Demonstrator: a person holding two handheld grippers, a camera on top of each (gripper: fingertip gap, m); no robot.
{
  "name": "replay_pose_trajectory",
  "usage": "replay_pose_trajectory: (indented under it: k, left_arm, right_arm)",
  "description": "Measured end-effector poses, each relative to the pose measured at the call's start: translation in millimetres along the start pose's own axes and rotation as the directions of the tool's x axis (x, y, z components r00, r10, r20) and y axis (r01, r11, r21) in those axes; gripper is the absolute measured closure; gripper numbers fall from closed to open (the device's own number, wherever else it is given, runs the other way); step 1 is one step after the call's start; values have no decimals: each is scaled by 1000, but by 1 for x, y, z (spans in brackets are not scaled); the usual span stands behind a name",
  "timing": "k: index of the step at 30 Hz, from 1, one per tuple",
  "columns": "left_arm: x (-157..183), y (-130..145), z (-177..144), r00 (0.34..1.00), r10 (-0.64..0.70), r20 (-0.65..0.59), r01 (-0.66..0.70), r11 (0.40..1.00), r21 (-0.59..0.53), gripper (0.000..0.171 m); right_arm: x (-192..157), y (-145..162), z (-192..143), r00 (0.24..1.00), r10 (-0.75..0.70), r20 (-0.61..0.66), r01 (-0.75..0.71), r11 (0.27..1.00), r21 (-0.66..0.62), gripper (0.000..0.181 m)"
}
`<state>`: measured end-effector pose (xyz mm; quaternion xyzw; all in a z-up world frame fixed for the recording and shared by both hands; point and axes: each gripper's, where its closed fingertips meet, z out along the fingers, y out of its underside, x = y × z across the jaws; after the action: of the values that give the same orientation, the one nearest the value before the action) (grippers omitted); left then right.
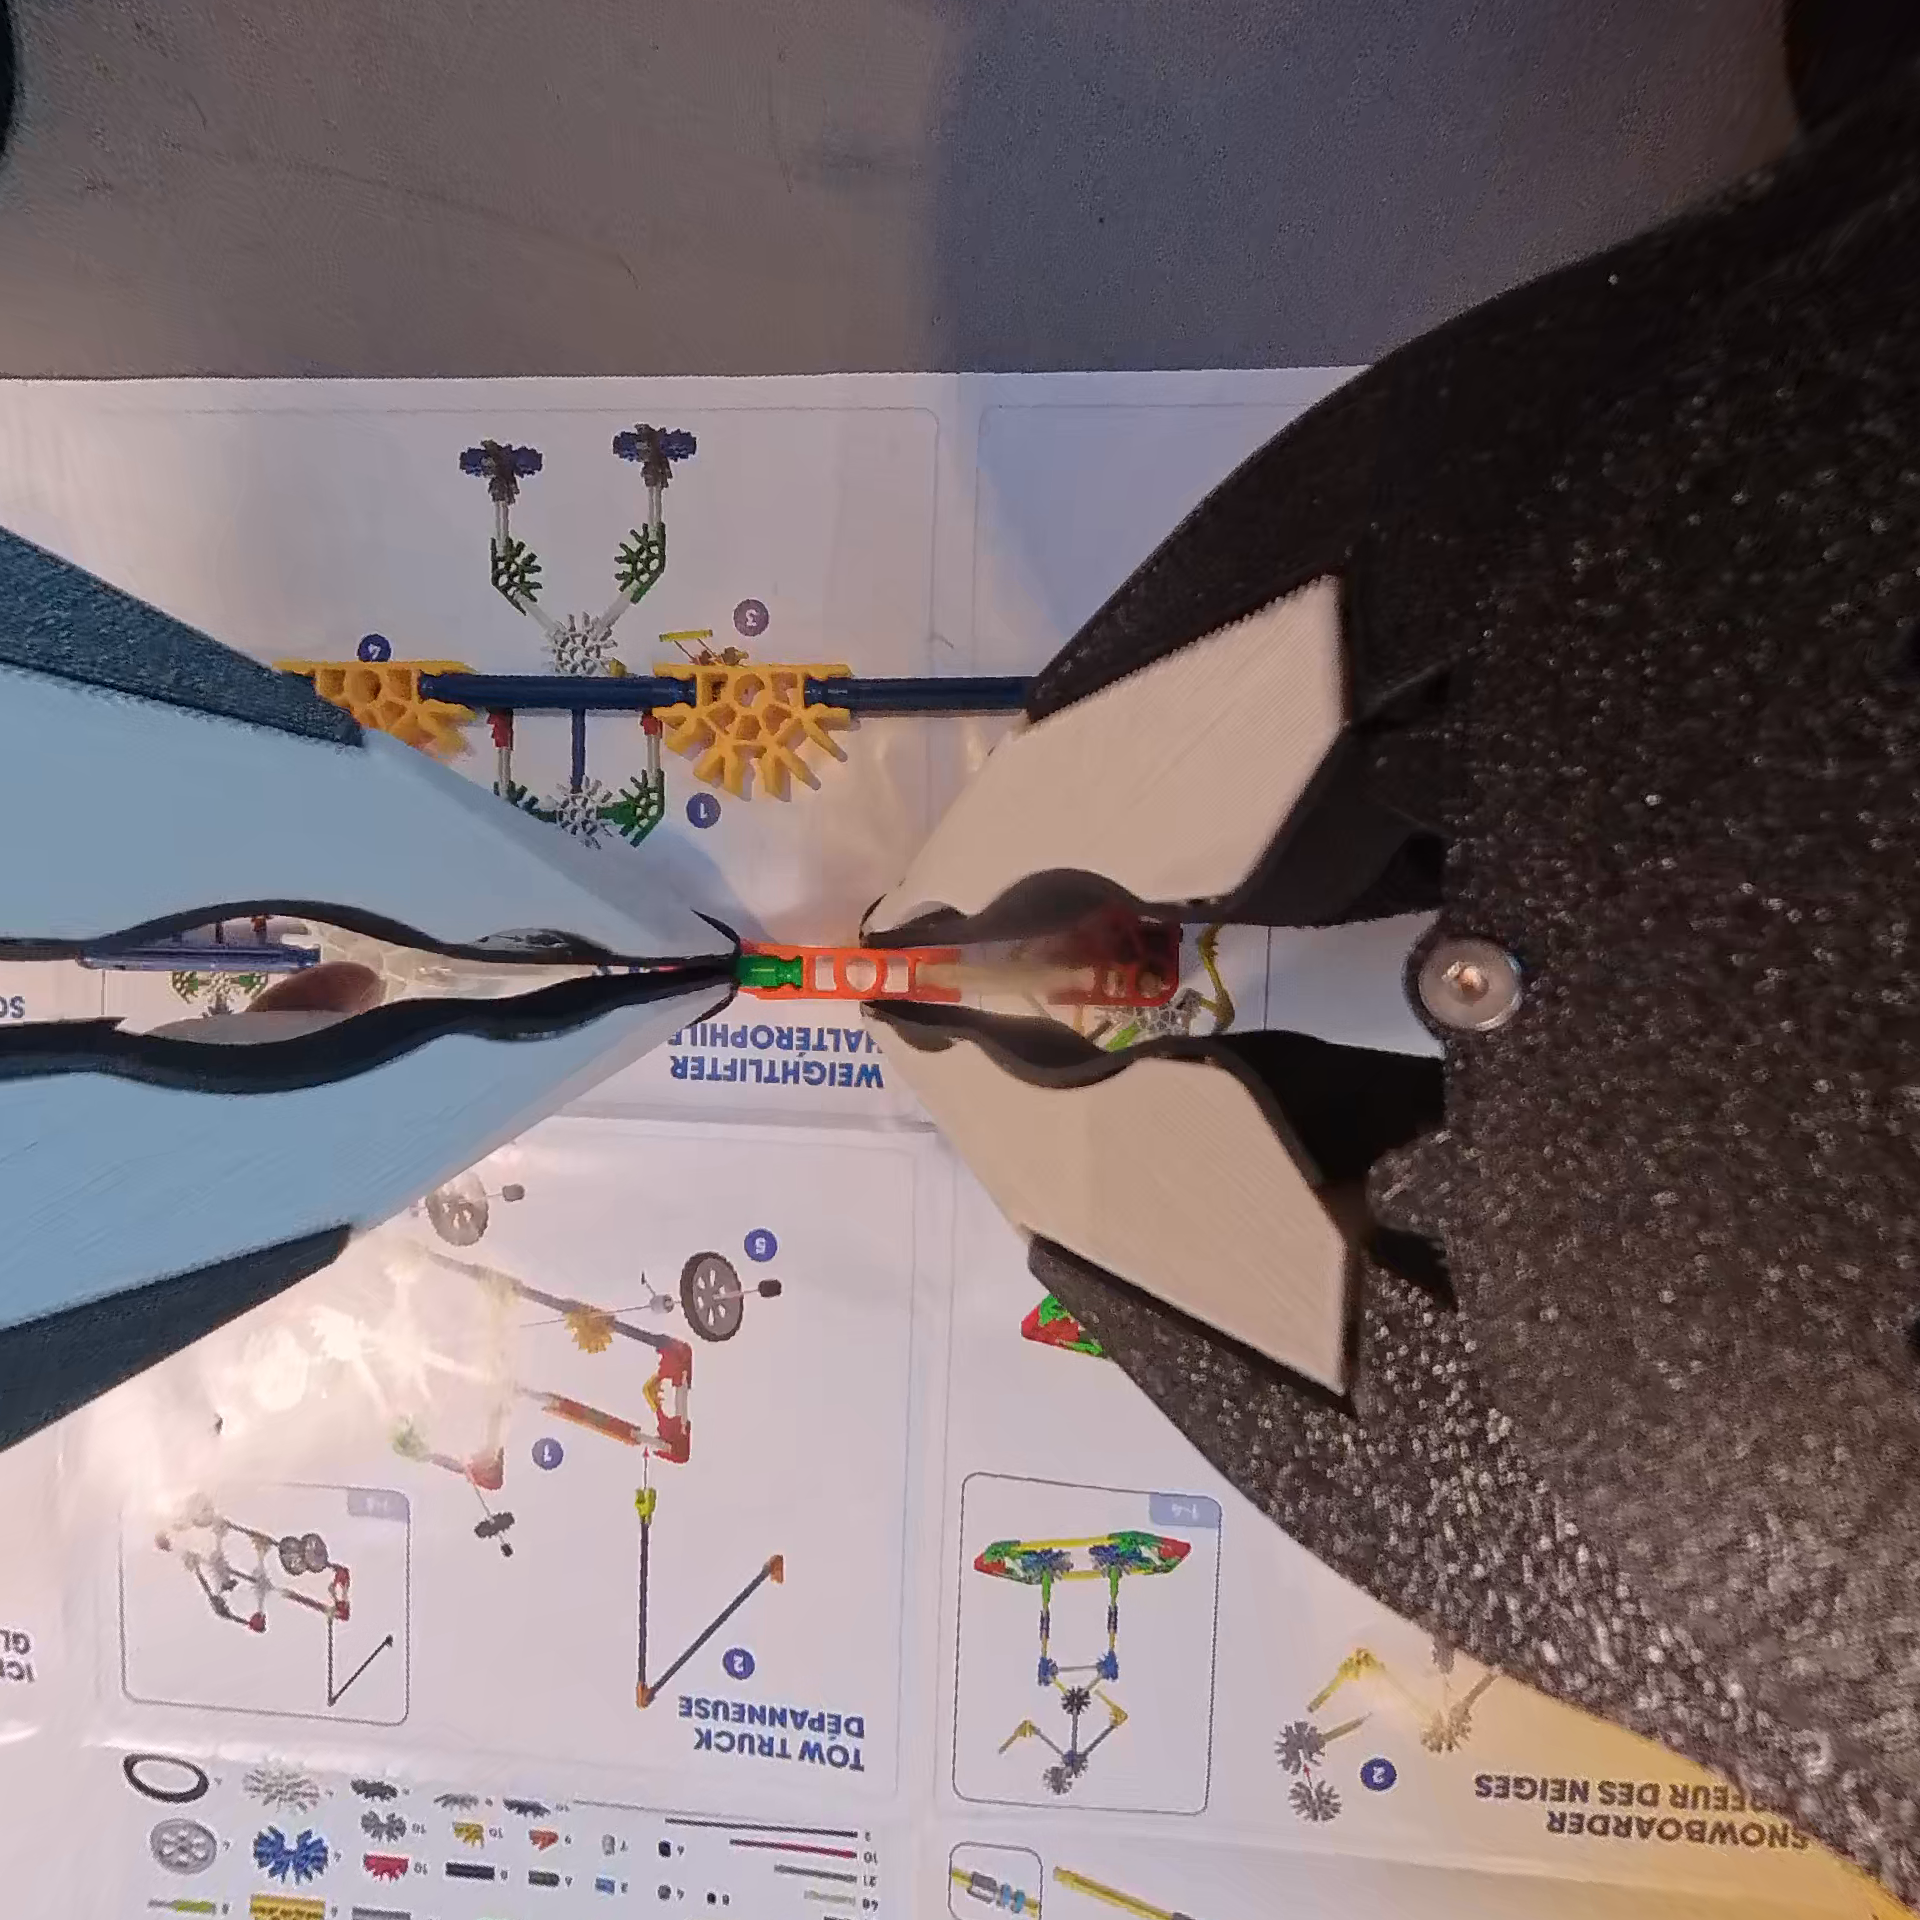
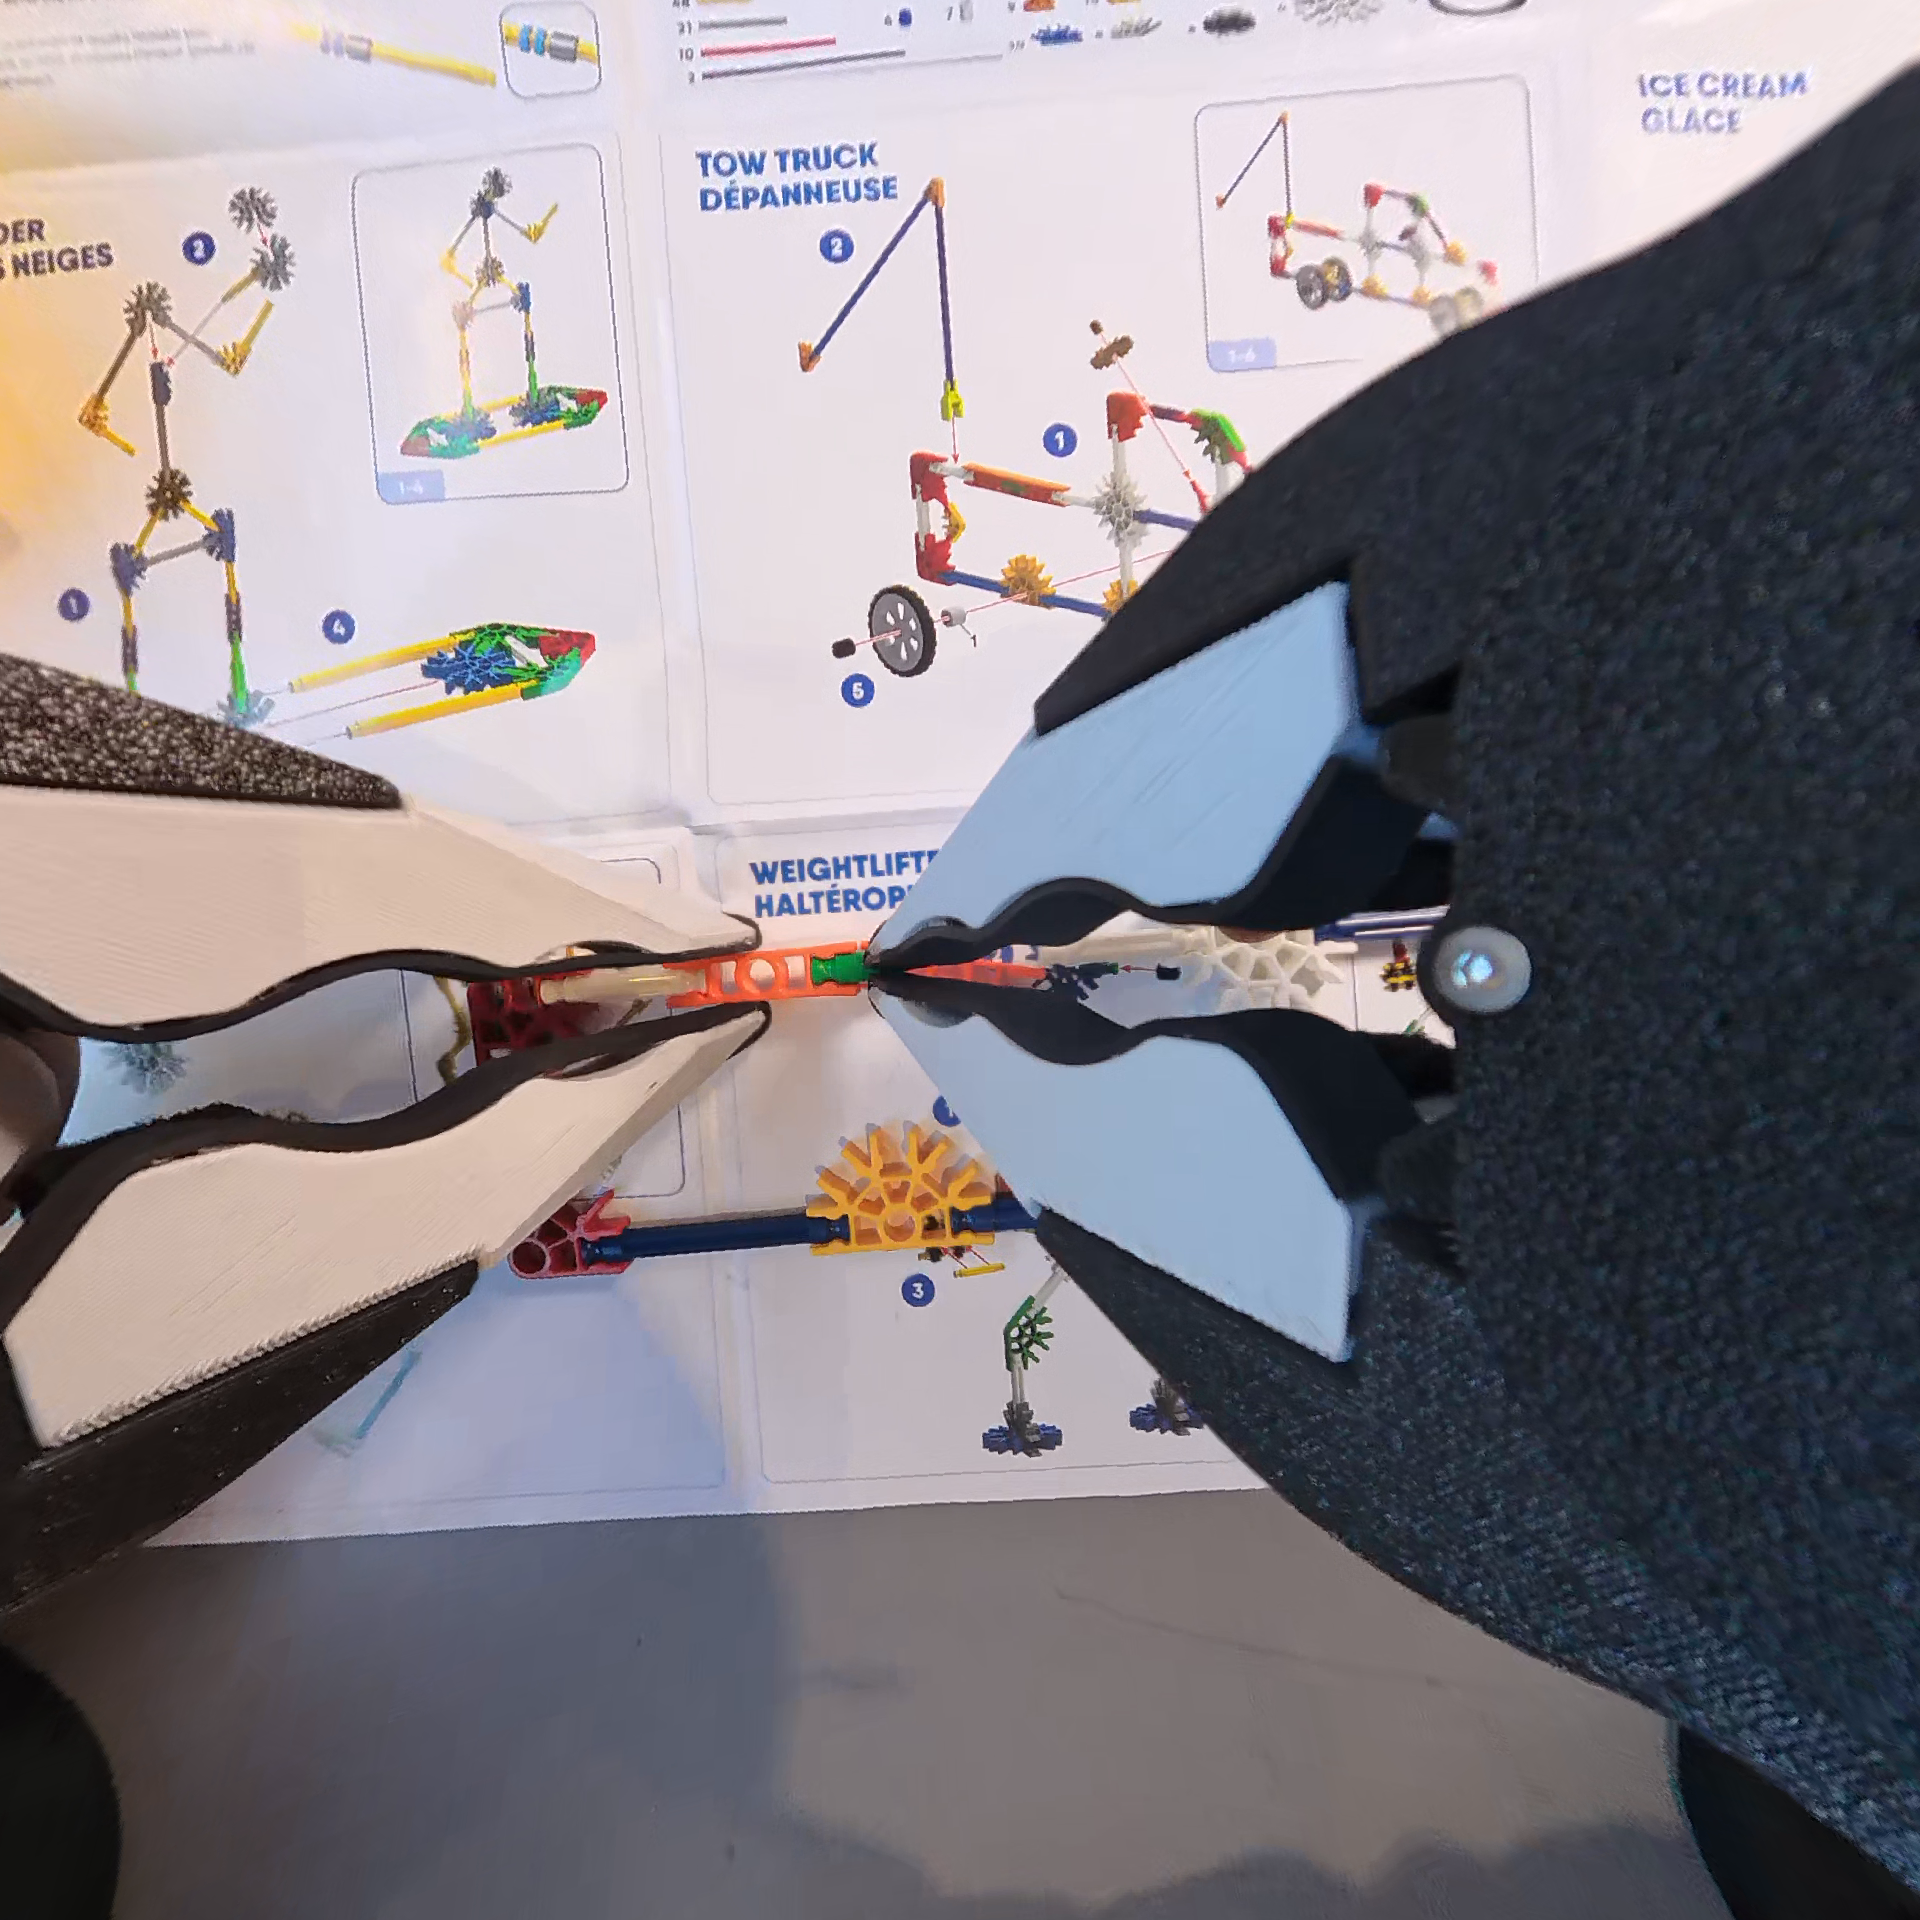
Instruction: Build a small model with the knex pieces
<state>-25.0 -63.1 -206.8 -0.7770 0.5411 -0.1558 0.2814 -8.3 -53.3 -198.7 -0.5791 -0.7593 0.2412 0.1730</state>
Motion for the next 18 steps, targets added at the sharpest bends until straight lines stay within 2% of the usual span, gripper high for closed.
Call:
replay_pose_trajectory:
  k: [4, 6, 9, 11, 15, 18]
  left_arm:
    - [-1, 3, -1, 1000, -11, 0, 11, 1000, -1, 164]
    - [-1, 3, -1, 1000, -10, -1, 10, 1000, 3, 164]
    - [-1, 3, 0, 1000, -7, -3, 7, 1000, 4, 164]
    - [-1, 3, -1, 1000, -4, -2, 4, 1000, 4, 164]
    - [0, 3, -1, 1000, 4, 1, -4, 1000, 1, 164]
    - [0, 3, -1, 1000, 1, 2, -1, 1000, 1, 164]
  right_arm:
    - [4, 3, -8, 1000, 14, 3, -14, 1000, 9, 176]
    - [-4, 13, -8, 999, -10, 33, 12, 999, -48, 166]
    - [-4, 23, -1, 998, -59, 8, 59, 993, -105, 165]
    - [-3, 22, -1, 995, -101, 10, 101, 989, -106, 171]
    - [-1, 24, -3, 963, -259, 77, 268, 952, -150, 171]
    - [0, 23, -2, 938, -323, 127, 342, 922, -181, 171]
